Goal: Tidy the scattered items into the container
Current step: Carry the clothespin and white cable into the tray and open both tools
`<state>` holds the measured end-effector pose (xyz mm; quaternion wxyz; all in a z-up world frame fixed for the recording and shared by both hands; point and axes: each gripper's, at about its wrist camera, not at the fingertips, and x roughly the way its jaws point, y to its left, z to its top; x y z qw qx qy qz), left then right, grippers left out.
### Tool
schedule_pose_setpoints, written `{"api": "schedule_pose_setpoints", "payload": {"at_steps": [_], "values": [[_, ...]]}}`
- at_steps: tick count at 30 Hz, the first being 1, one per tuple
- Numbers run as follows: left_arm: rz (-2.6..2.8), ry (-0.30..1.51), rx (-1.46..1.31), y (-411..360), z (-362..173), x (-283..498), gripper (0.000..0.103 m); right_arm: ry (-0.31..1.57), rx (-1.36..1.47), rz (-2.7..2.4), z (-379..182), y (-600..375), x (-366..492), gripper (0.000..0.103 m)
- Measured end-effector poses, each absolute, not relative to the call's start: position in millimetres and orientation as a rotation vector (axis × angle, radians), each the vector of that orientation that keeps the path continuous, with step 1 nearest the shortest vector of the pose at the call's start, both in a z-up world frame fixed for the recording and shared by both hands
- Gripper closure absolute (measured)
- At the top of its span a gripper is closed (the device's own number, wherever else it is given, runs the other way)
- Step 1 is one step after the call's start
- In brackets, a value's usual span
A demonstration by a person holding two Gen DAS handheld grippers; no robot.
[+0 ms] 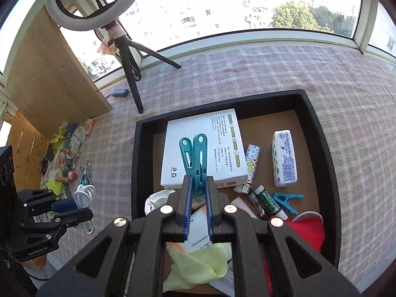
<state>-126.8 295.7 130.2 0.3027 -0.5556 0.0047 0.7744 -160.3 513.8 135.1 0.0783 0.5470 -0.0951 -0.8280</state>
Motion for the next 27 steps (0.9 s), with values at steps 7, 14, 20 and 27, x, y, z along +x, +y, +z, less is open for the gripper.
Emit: {"api": "schedule_pose_setpoints", "payload": {"at_steps": [7,14,20,27], "values": [[1.948,0.045,-1.446,348.4,129.5,-94.7,0.086,-0.369,1.703,-2.568,127.2,576.9,-131.2,0.093],[1.954,0.1,-1.431,373.5,130.3,-76.4,0.053,-0.383,1.697,-2.608,125.7,590.3,-118.6,0.081],[2.031,0.144,-1.385,365.2,139.0,-71.1,0.053,-0.386,1.65,-2.615,130.0,581.5,-116.2,0.07],[2.12,0.05,-1.432,319.5,136.6,-82.9,0.053,-0.3,1.628,-2.565,130.4,543.0,-127.3,0.069]]}}
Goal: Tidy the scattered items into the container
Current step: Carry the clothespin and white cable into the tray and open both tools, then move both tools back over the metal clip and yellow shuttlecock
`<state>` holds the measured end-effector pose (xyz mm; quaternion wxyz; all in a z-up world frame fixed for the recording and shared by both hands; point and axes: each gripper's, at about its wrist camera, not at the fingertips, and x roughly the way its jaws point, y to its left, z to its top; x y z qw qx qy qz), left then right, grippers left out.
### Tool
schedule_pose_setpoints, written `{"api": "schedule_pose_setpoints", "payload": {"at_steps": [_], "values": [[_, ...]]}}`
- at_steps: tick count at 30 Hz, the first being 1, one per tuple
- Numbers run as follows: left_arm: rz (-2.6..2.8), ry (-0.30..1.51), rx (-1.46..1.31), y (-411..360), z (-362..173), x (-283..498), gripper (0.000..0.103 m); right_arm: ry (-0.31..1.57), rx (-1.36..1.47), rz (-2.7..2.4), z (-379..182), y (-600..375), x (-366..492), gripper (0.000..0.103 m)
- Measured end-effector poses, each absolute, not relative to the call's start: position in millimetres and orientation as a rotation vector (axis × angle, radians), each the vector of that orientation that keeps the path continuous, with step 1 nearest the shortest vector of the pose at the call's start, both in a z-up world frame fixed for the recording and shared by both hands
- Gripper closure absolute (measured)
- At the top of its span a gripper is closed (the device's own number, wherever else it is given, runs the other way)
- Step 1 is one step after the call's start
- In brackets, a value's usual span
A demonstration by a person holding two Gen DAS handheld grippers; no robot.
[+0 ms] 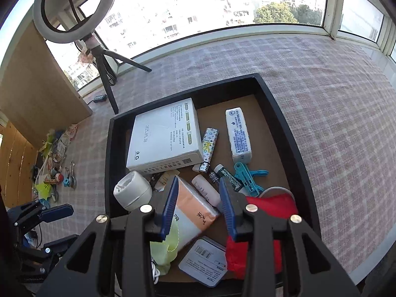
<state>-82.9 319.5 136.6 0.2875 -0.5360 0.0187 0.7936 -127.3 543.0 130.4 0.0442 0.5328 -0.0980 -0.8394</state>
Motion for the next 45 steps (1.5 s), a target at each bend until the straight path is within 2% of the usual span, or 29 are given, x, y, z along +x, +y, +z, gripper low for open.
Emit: {"api": "schedule_pose_setpoints", "payload": {"at_steps": [7,19,25,35,41,45], "values": [[2.267,-0.018,-1.484,245.7,133.1,-89.0,0.053,-0.211,1.608,-2.477,123.9,492.2,-138.6,0.069],[2.598,-0.293,-1.611,72.7,118.0,-65.2,0.053,-0.026,1.536,-2.3,128.9,373.1,-167.5,0.069],[2.687,-0.441,-1.667,11.3,106.5,-49.9,0.053,0.053,1.5,-2.201,128.3,296.7,-179.9,0.069],[2.693,-0.532,-1.72,-13.0,81.8,-53.2,0.053,0.075,1.47,-2.019,113.1,164.0,-200.2,0.069],[2.684,-0.479,-1.752,-10.2,70.6,-68.3,0.052,0.129,1.496,-1.982,98.8,107.0,-225.5,0.069],[2.676,-0.479,-1.762,-11.7,64.3,-77.8,0.052,0.099,1.551,-1.952,79.8,86.5,-242.1,0.069]]}}
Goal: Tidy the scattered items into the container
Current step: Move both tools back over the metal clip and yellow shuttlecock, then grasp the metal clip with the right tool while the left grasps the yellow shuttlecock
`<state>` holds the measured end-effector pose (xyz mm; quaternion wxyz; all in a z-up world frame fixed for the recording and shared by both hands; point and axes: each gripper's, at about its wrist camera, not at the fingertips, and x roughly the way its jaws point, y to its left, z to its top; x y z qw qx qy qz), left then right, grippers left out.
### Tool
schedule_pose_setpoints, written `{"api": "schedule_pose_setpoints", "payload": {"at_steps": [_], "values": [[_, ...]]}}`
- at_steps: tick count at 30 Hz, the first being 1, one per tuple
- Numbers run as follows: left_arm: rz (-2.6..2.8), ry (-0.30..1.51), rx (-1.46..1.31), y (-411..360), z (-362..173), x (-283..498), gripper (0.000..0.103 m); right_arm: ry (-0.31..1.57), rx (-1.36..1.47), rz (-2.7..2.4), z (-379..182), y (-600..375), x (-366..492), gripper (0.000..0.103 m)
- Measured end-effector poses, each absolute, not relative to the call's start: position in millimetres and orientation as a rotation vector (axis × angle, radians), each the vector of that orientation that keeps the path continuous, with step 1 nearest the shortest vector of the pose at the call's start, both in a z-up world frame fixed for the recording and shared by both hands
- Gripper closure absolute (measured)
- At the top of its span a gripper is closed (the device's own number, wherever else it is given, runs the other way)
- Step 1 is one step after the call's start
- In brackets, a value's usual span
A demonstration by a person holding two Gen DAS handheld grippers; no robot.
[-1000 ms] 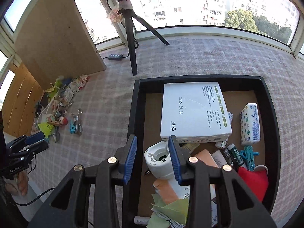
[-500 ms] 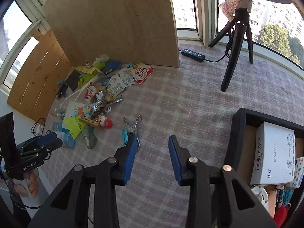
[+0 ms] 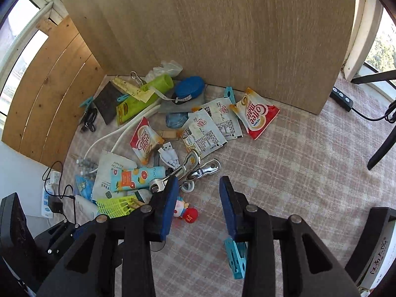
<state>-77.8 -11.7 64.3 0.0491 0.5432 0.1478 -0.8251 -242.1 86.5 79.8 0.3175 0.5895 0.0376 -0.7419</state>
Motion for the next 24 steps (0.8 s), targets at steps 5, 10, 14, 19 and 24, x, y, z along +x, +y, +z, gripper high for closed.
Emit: {"api": "schedule_pose_setpoints", "payload": {"at_steps": [5,10,14,19,24], "values": [[-2.502,0.454,1.668,-15.4,58.4,-84.8,0.055,0.027,1.588,-1.931,63.1,77.0,-255.8,0.069],[-2.503,0.453,1.671,-16.5,56.0,-89.2,0.061,-0.001,1.602,-1.907,56.0,69.7,-261.5,0.072],[-2.494,0.456,1.689,-16.5,52.1,-91.8,0.082,0.01,1.594,-1.908,57.2,65.0,-258.9,0.089],[-2.503,0.494,1.694,-20.2,50.4,-89.4,0.102,-0.028,1.587,-1.906,60.9,70.9,-257.7,0.094],[-2.526,0.513,1.679,-25.0,58.2,-81.6,0.102,-0.053,1.552,-1.914,73.9,78.6,-251.2,0.099]]}}
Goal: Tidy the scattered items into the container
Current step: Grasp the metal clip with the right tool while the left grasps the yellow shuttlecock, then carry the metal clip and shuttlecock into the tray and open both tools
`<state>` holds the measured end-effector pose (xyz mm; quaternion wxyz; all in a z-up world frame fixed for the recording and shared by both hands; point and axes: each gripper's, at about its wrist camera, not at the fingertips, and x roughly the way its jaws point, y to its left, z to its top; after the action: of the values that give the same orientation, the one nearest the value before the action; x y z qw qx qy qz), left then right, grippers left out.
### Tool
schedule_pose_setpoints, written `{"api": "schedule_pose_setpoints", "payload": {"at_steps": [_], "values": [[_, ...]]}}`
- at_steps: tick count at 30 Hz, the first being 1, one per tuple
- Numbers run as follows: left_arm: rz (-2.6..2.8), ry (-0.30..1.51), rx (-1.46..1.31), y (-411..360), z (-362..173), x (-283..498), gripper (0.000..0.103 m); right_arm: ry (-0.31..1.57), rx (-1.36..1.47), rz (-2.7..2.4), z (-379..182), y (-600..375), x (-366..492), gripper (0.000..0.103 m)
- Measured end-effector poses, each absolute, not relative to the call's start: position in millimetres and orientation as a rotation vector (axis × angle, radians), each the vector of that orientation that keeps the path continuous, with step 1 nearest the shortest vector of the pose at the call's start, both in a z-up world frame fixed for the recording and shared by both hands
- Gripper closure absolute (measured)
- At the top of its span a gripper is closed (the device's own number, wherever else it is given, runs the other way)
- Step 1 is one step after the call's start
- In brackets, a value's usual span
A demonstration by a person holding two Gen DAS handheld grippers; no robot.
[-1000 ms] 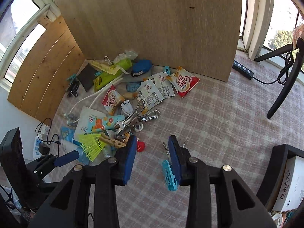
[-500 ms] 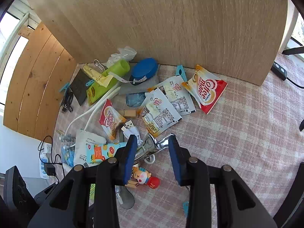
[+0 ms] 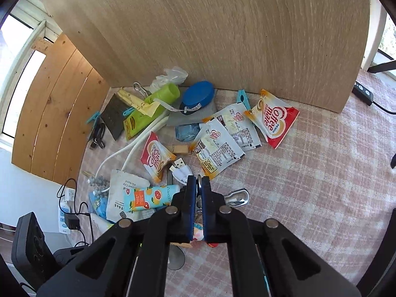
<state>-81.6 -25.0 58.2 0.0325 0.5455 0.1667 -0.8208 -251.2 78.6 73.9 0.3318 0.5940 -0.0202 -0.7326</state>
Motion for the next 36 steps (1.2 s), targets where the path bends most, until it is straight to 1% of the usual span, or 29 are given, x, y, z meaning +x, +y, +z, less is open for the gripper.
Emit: {"api": "schedule_pose_setpoints", "payload": {"at_steps": [6,12,17,24,29,36], "values": [[-2.548,0.506,1.636,-28.4,74.4,-70.6,0.102,-0.023,1.477,-1.973,101.4,91.0,-242.1,0.1],[-2.6,0.481,1.603,-18.3,96.6,-62.8,0.102,-0.075,1.428,-2.005,127.7,121.6,-236.2,0.1],[-2.673,0.444,1.595,6.9,116.5,-62.7,0.102,-0.103,1.395,-2.062,148.0,161.4,-227.6,0.1],[-2.798,0.381,1.656,68.8,134.6,-71.8,0.102,-0.171,1.383,-2.184,163.2,252.6,-203.2,0.1],[-2.91,0.325,1.721,129.3,146.5,-79.5,0.102,-0.225,1.393,-2.293,177.9,331.0,-189.5,0.1],[-3.08,0.172,1.868,230.3,157.8,-76.8,0.102,-0.304,1.41,-2.489,202.2,445.9,-161.9,0.1]]}}
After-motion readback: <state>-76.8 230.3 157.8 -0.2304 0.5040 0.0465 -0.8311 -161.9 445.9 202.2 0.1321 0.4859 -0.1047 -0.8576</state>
